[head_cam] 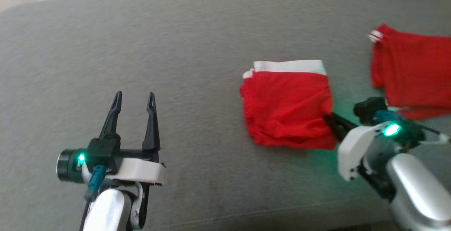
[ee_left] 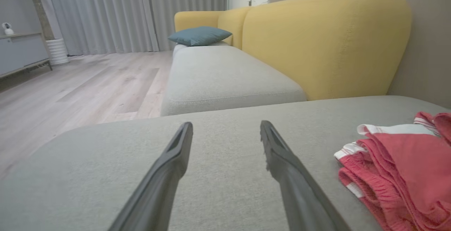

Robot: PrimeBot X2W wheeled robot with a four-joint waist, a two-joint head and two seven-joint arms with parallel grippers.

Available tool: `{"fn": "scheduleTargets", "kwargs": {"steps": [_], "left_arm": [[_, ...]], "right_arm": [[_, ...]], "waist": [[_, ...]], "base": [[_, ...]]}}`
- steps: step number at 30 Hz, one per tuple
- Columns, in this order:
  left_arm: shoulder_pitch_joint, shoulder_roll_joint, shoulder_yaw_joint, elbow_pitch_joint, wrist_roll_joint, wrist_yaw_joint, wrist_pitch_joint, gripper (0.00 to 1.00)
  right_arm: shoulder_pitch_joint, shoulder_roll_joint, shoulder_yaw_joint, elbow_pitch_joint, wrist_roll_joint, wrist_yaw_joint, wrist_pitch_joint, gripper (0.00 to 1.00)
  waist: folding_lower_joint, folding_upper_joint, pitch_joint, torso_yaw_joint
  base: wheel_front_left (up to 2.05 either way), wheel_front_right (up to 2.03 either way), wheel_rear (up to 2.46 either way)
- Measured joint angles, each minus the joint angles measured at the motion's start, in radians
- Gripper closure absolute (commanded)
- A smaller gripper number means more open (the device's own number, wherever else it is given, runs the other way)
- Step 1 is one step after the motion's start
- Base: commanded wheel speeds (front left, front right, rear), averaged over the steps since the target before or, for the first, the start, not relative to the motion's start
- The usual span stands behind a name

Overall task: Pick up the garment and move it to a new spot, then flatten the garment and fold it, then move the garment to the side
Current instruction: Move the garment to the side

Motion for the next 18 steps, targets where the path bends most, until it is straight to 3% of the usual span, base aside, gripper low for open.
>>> {"fn": "scheduleTargets", "kwargs": {"steps": [8,18], "left_arm": [[-0.031,0.005,-0.035,-0.002,0.020,-0.026,0.000,0.00],[-0.127,0.022,-0.072,-0.005,0.053,-0.052,0.019,0.00]], "right_arm": [[0.005,-0.118,-0.068,-0.028,0.006,0.000,0.027,1.00],[-0.195,-0.154,-0.229,0.117,0.028,0.000,-0.095,1.00]], "waist": [[0.0000,0.0000,0.028,-0.104],[0.0000,0.0000,0.131,-0.141]], "base": [[0.00,0.00,0.00],[0.00,0.00,0.00]]}}
